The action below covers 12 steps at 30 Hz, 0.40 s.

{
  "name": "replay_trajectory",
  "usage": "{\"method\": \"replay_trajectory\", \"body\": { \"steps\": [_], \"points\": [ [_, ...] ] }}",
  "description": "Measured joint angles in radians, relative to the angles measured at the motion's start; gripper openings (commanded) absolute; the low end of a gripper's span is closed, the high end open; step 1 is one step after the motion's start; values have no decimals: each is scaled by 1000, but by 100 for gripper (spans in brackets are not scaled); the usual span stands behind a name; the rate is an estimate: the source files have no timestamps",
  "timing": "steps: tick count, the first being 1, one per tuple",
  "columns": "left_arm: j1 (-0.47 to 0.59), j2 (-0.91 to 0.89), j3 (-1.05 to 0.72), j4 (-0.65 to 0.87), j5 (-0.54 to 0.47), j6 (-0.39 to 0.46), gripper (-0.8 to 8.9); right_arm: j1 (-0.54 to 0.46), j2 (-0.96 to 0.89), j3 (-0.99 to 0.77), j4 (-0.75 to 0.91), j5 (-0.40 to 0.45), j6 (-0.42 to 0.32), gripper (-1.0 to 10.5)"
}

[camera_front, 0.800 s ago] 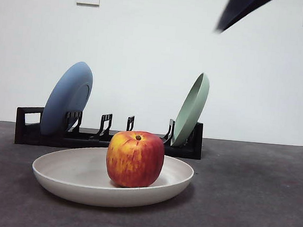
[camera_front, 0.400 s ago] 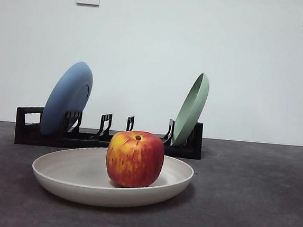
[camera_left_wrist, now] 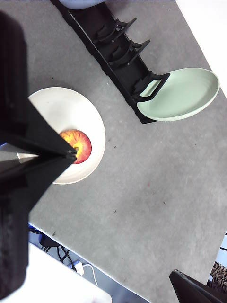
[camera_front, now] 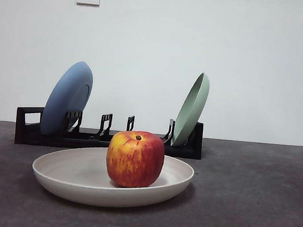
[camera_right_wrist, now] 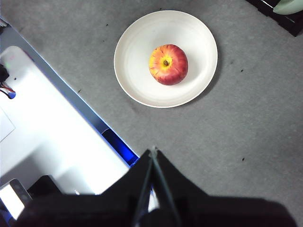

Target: Take the yellow plate from the plate rack,put the plate on the table,take the apple from the table,put the apple in the plate

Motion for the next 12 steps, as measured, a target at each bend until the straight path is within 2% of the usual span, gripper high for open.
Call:
{"method": "replay_trajectory", "body": {
  "steps": [7,12],
  "points": [
    [0,0,0,0,0,0,-8,0,1,0,0,5,0,1],
    [0,0,0,0,0,0,-3,0,1,0,0,40,0,2]
  ]
}}
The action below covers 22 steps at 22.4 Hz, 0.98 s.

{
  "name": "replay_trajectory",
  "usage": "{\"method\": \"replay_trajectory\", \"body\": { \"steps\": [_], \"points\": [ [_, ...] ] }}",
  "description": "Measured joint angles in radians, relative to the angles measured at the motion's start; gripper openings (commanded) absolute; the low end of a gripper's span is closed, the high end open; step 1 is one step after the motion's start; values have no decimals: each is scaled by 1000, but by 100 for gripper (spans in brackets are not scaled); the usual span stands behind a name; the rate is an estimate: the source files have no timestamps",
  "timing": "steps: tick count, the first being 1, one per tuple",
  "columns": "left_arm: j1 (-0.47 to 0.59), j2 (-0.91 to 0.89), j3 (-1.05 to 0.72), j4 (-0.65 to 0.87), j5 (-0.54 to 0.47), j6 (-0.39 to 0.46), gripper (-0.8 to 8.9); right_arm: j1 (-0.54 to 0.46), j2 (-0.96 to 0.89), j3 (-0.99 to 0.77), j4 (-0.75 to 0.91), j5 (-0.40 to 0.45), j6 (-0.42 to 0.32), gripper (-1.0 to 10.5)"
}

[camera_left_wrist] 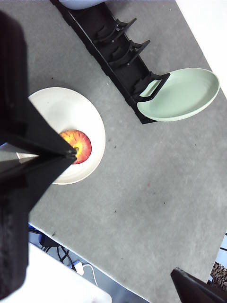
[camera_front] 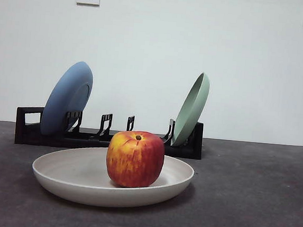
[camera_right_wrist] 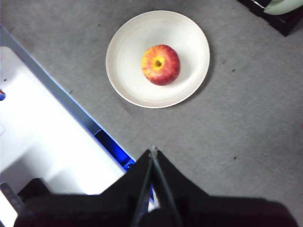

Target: Take the yellow plate from the plate rack,put the plate on the table,take the apple from the table,put the apple in the plate

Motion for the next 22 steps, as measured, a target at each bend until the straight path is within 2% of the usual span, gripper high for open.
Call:
{"method": "replay_trajectory", "body": {
  "steps": [9,17,22],
  "points": [
    [0,0,0,0,0,0,-3,0,0,0,0,66,3,1],
    [0,26,0,4,-4,22,-3,0,0,0,0,84,3,1],
    [0,32,0,117,-108,85,-3,0,0,0,0,84,3,2]
  ]
}}
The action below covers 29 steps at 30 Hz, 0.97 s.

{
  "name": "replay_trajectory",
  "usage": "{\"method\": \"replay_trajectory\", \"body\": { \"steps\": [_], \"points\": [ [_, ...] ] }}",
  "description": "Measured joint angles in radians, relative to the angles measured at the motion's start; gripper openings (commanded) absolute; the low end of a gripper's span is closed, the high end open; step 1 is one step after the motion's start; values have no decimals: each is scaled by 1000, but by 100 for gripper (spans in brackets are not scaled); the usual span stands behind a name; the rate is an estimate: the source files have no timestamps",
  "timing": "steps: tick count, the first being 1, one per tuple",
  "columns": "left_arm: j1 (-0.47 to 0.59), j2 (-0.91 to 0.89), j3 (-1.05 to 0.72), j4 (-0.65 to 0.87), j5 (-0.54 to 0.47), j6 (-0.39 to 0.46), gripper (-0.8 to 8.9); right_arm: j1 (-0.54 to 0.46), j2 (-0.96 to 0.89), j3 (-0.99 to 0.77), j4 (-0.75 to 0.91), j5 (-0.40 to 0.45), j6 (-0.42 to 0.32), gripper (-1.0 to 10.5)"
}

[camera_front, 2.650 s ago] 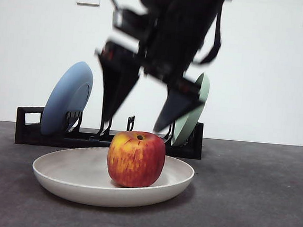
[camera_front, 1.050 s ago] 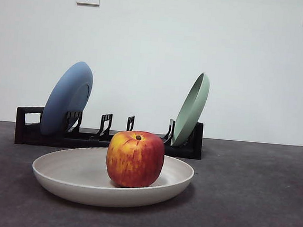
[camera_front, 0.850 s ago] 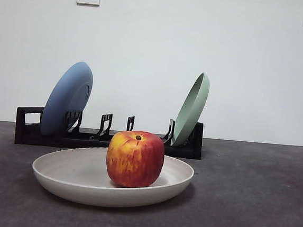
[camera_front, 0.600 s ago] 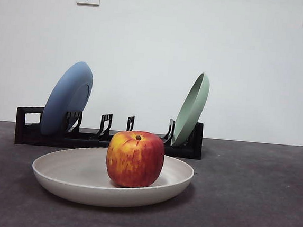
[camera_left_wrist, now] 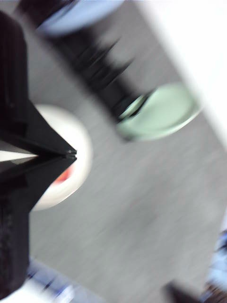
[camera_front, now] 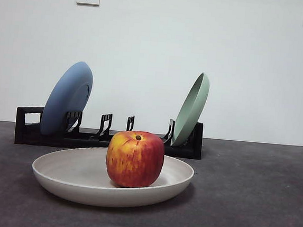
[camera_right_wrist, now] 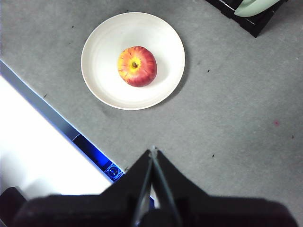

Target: Take the yellow plate from the plate rack,put the plate on the table,take the apple from the table,put the apple in the plate

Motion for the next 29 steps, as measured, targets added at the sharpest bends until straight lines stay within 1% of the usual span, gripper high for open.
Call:
{"method": "replay_trajectory", "body": {
  "steps": [2,4,5,7,9,11,12,14,15,18,20,22,25,29],
  "points": [
    [13,-6,0,66,-18,52,-3,0,0,0,0,0,0,2],
    [55,-20,0,142,-11,124,-3,0,0,0,0,0,0,2],
    [85,-29,0,177,8,161,-3,0,0,0,0,0,0,1],
    [183,-52,0,251,91,243,-3,0,0,0,0,5,0,2],
    [309,-76,0,290,226,300,-3,0,0,0,0,7,0,2],
    [432,-98,0,295,356,326,-3,0,0,0,0,8,0,2],
    [518,-111,0,294,435,337,-3,0,0,0,0,8,0,2],
    [654,-134,-1,294,521,349,-3,0,0,0,0,8,0,1],
    [721,-148,-6,296,537,352,-3,0,0,0,0,7,0,1],
    [875,-204,-52,296,539,361,-3,0,0,0,0,8,0,2],
    [943,-255,-100,301,540,364,-3,0,0,0,0,8,0,2],
    [989,-313,-167,343,541,367,-3,0,0,0,0,8,0,1],
    [1034,-402,-304,457,553,366,-3,0,0,0,0,8,0,2],
    [1065,-503,-547,620,584,332,-3,0,0,0,0,8,0,1]
  ]
}}
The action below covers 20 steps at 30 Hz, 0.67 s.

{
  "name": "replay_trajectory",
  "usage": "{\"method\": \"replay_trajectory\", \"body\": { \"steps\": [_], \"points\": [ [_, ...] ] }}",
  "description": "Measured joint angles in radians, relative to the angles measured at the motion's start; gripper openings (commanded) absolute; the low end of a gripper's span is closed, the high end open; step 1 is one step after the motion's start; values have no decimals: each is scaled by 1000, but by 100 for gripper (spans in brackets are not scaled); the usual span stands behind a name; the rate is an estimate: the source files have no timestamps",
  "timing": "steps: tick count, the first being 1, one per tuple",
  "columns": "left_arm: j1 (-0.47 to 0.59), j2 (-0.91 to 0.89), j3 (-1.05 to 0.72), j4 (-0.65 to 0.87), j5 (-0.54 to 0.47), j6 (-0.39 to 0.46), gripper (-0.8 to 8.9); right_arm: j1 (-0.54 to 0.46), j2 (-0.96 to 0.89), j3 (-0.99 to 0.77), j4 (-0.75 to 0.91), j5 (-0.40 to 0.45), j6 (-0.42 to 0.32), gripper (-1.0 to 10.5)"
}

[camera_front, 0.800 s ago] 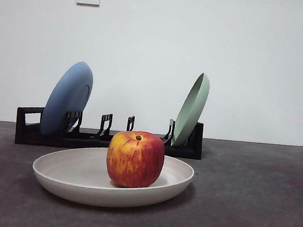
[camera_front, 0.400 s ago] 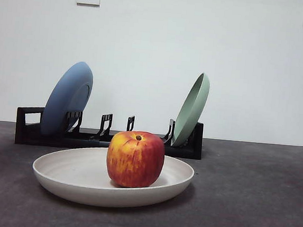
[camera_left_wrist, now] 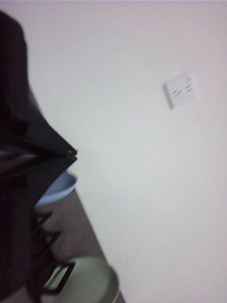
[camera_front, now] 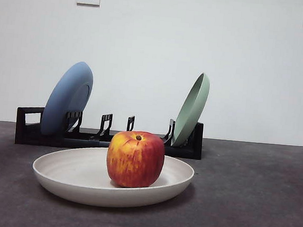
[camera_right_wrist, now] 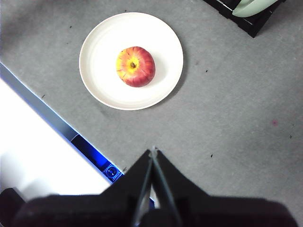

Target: Take the yellow plate from the plate rack,put the plate on the table,take the apple from the table,put the apple in the plate

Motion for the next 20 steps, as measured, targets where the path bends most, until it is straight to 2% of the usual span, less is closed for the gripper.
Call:
{"method": "replay_trajectory", "body": {
  "steps": [5,11,20],
  "points": [
    [17,-108,-272,143,21,-85,-3,0,0,0,0,0,0,2],
    [22,-216,-526,205,19,-183,-3,0,0,0,0,0,0,1],
    [54,-377,-723,227,18,-309,-3,0,0,0,0,0,0,2]
  ]
}}
